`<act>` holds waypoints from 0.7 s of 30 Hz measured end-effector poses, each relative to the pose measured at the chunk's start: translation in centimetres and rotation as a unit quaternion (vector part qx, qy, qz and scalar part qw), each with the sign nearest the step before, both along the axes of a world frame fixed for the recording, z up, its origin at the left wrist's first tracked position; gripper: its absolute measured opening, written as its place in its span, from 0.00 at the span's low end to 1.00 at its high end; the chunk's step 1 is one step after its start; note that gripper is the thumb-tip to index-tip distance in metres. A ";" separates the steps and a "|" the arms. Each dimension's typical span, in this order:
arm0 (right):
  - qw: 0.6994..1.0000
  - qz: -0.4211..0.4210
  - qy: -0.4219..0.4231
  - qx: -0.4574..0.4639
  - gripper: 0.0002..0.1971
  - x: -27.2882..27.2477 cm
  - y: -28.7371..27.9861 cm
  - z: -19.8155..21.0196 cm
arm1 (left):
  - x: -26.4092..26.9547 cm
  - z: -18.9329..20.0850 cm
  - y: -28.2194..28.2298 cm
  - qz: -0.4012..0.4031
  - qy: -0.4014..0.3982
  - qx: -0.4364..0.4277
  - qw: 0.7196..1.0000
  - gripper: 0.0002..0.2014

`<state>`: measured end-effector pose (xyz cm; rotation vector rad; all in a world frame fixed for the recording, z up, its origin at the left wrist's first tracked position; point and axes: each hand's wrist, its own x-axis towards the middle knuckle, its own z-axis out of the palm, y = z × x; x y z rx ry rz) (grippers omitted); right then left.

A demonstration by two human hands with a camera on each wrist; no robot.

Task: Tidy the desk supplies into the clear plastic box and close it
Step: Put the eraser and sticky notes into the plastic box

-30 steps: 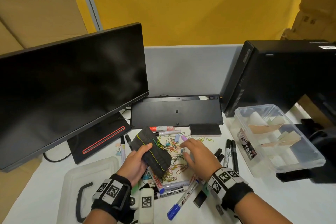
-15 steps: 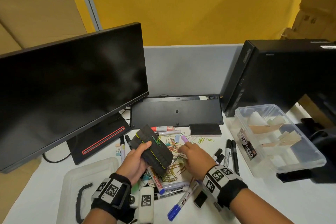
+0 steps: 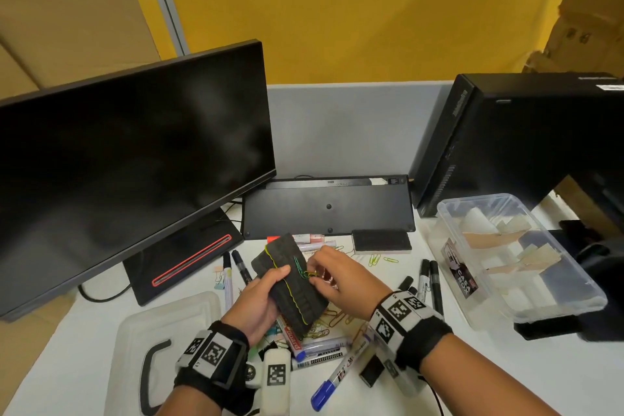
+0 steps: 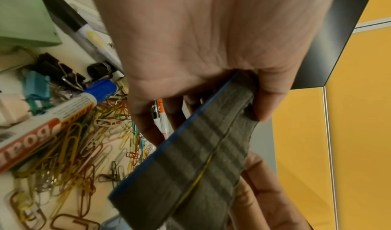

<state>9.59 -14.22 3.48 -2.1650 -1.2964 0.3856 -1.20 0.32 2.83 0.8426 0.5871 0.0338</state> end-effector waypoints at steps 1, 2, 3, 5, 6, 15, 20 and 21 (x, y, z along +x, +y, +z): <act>1.000 0.001 0.012 -0.018 0.05 0.0 0.0 0.0 | 0.0 -0.1 -0.1 -0.005 0.004 -0.001 1.000 0.24; 0.999 -0.003 0.028 -0.034 0.04 0.1 -0.1 0.0 | -0.1 -0.3 -0.2 -0.010 0.010 -0.001 1.000 0.24; 0.998 -0.010 0.048 -0.048 0.04 0.2 -0.2 -0.1 | -0.1 -0.4 -0.3 -0.014 0.015 0.000 1.000 0.24; 0.992 -0.032 0.091 -0.078 0.04 0.3 -0.5 -0.4 | -0.1 -0.5 -0.5 -0.019 0.017 -0.003 1.000 0.24; 0.989 -0.043 0.103 -0.097 0.04 0.3 -0.7 -0.8 | -0.1 -0.6 -0.5 -0.019 0.016 -0.005 1.000 0.24; 0.978 -0.096 -0.003 -0.185 0.16 0.7 -2.3 -2.1 | -0.4 -0.6 0.3 -0.013 0.030 0.023 0.999 0.14; 0.997 0.018 -0.078 -0.007 0.20 -0.7 -0.4 -0.7 | -0.2 -0.6 0.1 -0.015 0.020 0.013 1.000 0.21; 0.996 0.022 -0.092 -0.007 0.21 -0.9 -0.1 -0.8 | -0.1 -0.5 0.0 -0.015 0.014 0.007 1.000 0.20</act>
